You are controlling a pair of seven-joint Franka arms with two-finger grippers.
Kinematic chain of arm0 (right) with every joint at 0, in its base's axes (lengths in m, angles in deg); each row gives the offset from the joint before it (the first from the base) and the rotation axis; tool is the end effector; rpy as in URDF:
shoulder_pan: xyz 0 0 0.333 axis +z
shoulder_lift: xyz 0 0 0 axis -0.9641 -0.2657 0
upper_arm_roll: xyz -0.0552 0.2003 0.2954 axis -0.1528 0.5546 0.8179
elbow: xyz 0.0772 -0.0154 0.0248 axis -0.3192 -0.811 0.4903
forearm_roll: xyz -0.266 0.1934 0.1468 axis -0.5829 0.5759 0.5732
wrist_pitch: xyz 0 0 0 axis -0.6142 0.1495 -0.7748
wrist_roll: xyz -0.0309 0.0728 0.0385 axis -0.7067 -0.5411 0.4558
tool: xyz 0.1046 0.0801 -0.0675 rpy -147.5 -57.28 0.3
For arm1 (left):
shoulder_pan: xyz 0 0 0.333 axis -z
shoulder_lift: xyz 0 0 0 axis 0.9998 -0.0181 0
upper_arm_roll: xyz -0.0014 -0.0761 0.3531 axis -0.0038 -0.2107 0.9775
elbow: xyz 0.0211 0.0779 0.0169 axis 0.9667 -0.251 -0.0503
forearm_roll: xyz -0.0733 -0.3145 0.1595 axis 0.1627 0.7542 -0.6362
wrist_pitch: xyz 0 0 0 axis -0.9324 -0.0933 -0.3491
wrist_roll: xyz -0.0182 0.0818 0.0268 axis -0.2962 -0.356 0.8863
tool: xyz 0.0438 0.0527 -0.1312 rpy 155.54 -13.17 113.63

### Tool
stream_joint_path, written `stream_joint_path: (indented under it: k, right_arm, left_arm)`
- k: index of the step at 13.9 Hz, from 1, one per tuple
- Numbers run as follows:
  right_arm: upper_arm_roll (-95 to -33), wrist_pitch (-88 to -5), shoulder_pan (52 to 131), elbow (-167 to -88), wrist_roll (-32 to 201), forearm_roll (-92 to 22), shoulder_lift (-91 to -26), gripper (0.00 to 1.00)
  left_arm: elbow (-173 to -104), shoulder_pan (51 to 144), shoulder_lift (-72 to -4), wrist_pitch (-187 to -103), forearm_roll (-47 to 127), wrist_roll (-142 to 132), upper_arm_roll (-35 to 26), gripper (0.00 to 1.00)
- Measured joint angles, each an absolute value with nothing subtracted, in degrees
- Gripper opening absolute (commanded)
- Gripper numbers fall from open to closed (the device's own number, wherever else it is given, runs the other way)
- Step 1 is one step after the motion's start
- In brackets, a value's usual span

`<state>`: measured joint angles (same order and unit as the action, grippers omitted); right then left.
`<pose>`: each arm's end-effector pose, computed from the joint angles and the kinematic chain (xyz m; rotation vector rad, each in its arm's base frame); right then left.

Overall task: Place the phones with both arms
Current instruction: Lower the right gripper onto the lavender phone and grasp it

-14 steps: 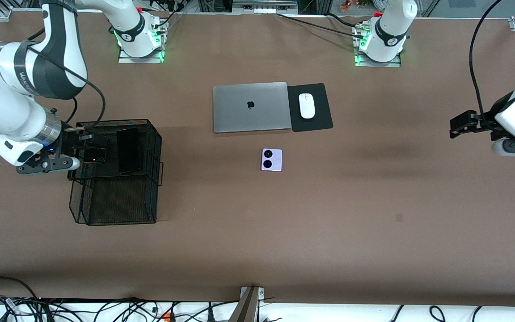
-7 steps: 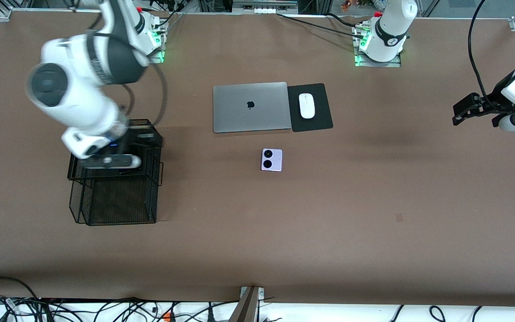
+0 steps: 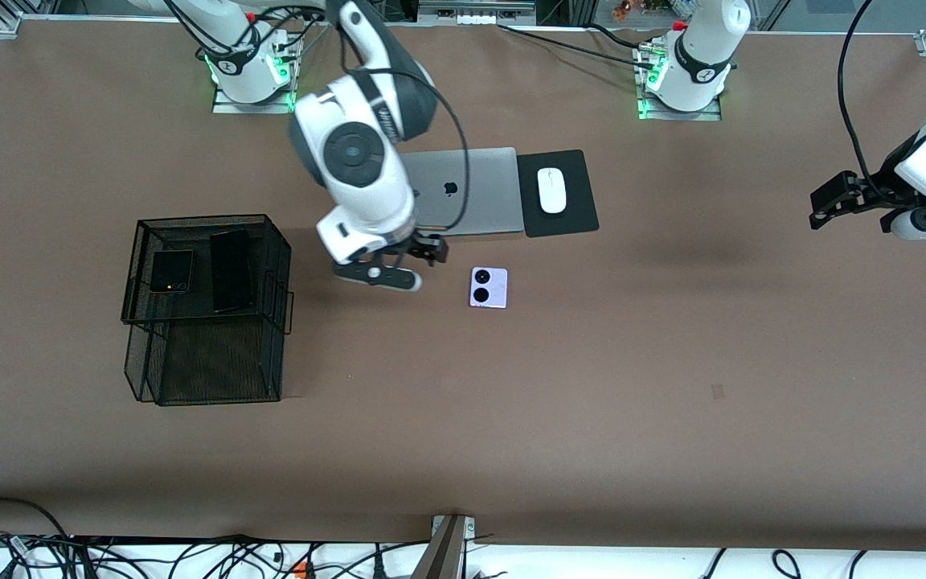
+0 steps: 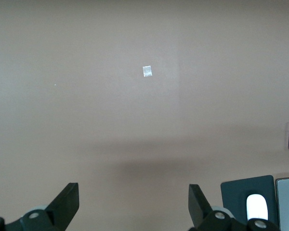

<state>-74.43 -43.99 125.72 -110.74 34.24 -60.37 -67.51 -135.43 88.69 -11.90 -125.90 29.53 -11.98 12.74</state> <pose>0.5375 0.4494 0.3838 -3.0944 0.3383 0.0499 0.5292 -0.0048 0.5902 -3.1220 0.0359 -0.0287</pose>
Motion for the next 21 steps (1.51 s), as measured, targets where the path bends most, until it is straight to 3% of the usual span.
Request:
stream_joint_path:
  k: [5, 15, 21]
  right_arm:
    - [-69.4, -52.3, 128.5, -108.8, 24.5, -64.8, -74.6, 1.0]
    - [-69.1, -63.2, 131.4, -106.5, 17.9, -65.8, -84.5, 1.0]
    - [-69.1, -64.9, 131.4, -101.8, 15.7, -69.3, -89.0, 1.0]
  left_arm:
    - [-135.4, 88.9, -11.9, -125.9, 29.5, -12.0, 12.6, 1.0]
    - [-135.3, 89.1, -11.9, -125.0, 29.5, -12.0, 11.8, 1.0]
    - [-135.2, 89.3, -11.9, -124.7, 29.5, -10.3, 10.0, 1.0]
